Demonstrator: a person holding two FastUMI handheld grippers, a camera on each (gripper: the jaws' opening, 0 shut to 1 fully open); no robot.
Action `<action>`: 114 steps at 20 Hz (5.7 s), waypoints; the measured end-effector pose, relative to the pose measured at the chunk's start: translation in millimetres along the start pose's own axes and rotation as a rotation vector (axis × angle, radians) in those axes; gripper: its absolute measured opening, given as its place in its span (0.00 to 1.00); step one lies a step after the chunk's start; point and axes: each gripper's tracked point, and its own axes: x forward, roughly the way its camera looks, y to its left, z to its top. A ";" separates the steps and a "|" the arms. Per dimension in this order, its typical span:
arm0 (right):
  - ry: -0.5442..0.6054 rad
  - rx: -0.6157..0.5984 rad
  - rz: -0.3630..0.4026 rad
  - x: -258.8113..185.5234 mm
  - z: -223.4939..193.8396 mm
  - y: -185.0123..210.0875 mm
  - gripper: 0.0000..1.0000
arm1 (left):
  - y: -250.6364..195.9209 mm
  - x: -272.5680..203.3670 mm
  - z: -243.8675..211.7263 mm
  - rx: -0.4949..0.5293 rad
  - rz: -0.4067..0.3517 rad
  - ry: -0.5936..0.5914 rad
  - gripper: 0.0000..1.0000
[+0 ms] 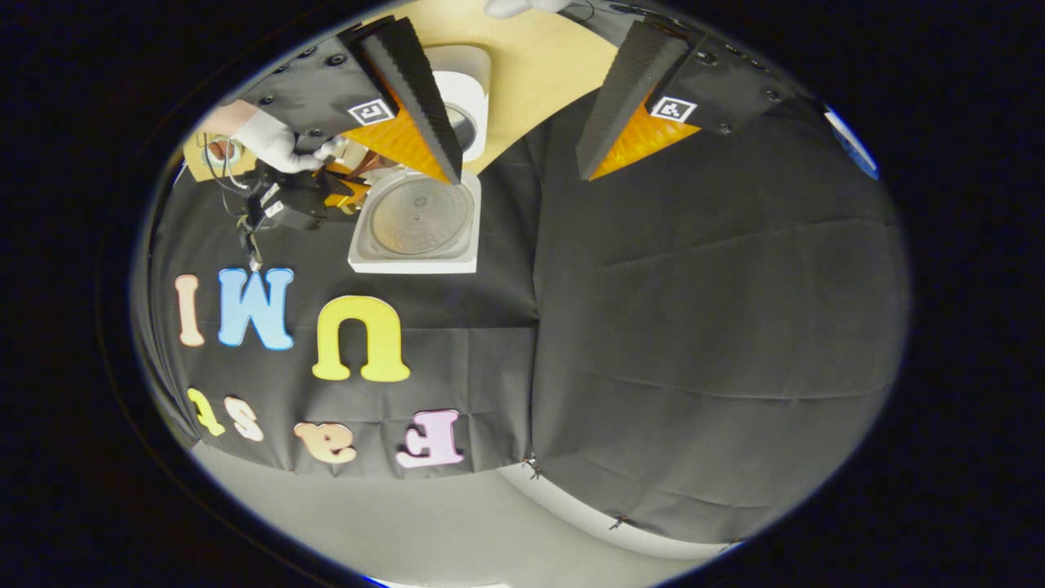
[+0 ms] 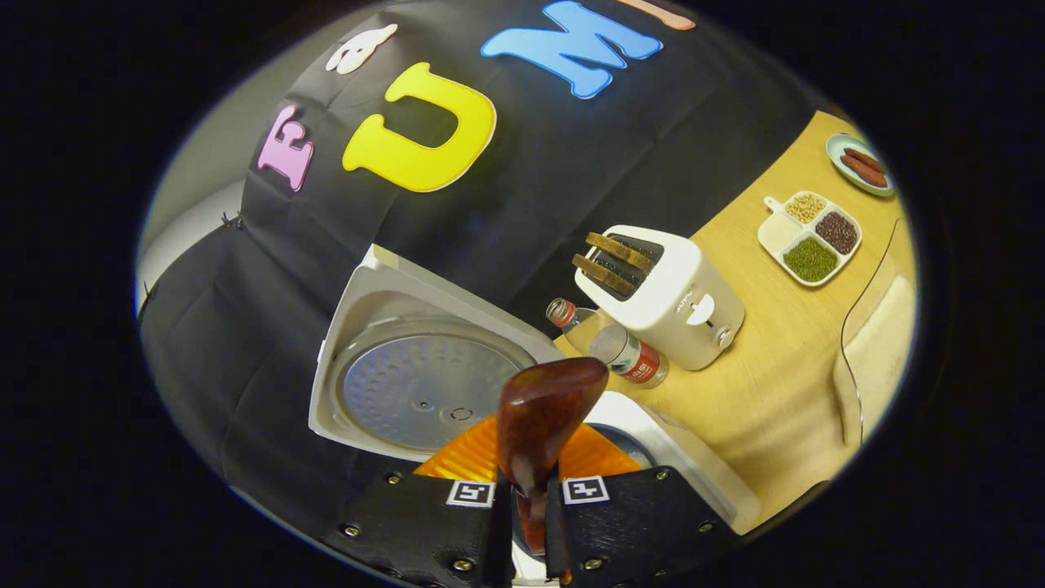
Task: Close the left gripper, press the button to open the rice cooker; take a wooden spoon from the chopstick holder with the right hand, scoop a spoonful of rice and pour it into the rice cooker, then put the wooden spoon back into the chopstick holder.
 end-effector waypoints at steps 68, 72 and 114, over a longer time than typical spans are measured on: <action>-0.422 -0.474 -0.260 -159.0 233.4 -145.0 0.16 | -138.5 -23.4 24.7 0.071 -0.220 -0.050 0.98; -0.469 -0.479 -0.350 -199.5 271.9 -211.1 0.16 | -179.1 -32.0 27.7 0.069 -0.280 -0.059 0.97; -0.428 -0.590 -0.683 -360.5 277.7 -392.9 0.90 | -265.8 -64.6 32.5 0.147 -0.348 -0.069 0.98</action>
